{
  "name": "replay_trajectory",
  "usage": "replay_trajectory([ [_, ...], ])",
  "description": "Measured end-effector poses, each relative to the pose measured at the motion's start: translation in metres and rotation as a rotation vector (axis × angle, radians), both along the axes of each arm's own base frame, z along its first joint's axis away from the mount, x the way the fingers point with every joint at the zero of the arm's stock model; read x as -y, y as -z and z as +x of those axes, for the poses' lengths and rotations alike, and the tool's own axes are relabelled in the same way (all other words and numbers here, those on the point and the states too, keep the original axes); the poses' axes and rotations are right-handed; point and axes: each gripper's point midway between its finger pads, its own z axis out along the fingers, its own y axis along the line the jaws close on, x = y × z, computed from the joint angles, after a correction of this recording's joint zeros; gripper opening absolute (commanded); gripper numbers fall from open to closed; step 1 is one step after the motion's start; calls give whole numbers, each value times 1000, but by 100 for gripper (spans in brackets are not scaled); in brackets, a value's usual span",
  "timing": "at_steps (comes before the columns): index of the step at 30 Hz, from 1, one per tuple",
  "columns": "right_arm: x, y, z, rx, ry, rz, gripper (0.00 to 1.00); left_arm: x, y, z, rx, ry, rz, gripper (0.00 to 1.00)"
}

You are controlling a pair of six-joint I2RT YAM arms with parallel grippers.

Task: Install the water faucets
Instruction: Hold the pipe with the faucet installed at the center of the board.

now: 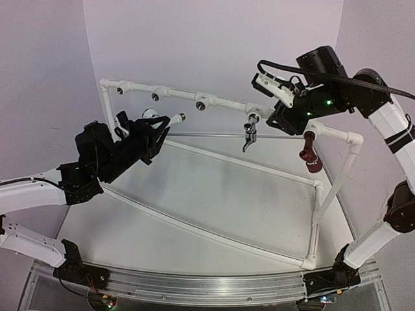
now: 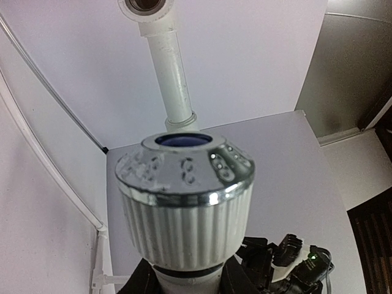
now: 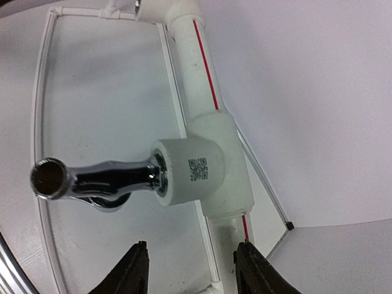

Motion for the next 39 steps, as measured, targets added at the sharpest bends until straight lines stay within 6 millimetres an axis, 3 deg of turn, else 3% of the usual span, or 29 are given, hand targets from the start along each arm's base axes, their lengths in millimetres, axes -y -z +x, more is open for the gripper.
replay_trajectory([
  [4,9,10,15,19,54,-82,47,1,-1,0,-1,4,1,0],
  [14,20,42,60,29,137,-268,28,2,-2,-1,-1,17,4,0],
  [16,21,43,61,37,119,-300,23,2,-2,-1,-3,17,3,0],
  [20,20,43,60,39,88,-333,0,2,-2,-1,-12,17,-8,0],
  [29,17,44,59,33,67,-327,0,2,-1,0,-32,18,-30,0],
  [30,16,44,59,32,65,-325,4,3,0,1,-37,19,-32,0],
  [31,16,44,58,31,62,-322,19,4,0,1,-40,19,-32,0],
  [32,16,43,58,30,59,-319,43,5,0,2,-43,18,-32,0],
  [34,15,42,58,25,78,-287,65,7,-1,4,-44,18,-34,0],
  [36,11,38,60,25,99,-231,75,7,-2,4,-45,18,-37,0],
  [39,8,33,62,33,119,-181,77,7,-3,4,-46,18,-43,0],
])
